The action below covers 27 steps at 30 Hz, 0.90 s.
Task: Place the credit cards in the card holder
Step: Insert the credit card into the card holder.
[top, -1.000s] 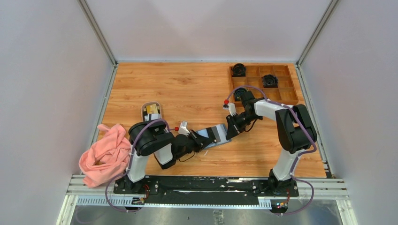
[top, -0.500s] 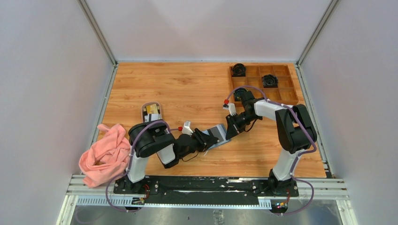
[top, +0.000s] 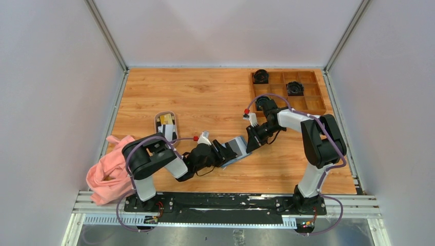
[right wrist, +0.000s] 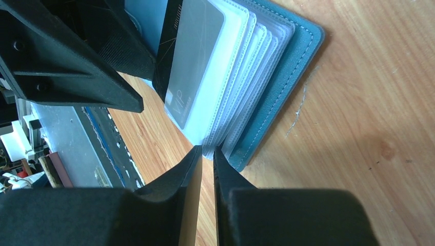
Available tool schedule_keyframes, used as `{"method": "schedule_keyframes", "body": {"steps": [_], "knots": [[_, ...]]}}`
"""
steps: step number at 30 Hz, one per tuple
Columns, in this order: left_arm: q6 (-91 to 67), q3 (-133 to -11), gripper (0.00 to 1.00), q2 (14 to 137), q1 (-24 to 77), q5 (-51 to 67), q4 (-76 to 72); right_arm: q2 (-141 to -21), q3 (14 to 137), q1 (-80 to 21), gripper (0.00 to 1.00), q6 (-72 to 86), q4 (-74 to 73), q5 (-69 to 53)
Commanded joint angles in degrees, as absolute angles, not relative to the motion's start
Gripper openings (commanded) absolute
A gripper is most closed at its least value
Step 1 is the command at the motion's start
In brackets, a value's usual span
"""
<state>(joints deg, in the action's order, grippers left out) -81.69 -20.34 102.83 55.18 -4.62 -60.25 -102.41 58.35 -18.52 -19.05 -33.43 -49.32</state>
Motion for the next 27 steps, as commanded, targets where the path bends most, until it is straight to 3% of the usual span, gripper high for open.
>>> {"method": "schedule_keyframes", "body": {"steps": [1, 18, 27], "knots": [[-78.2, -21.4, 0.48, 102.9, 54.8, -4.7, -52.6, -101.3, 58.6, -19.6, 0.17, -19.8, -33.8, -48.3], [-69.3, -27.2, 0.48, 97.5, 52.7, -3.9, -34.8, -101.0, 58.6, -20.1, 0.17, -20.3, -33.8, -47.8], [-64.0, -35.1, 0.41, 99.4, 52.6, -1.8, -27.3, -101.2, 58.8, -21.0, 0.17, -20.5, -33.8, -47.7]]}}
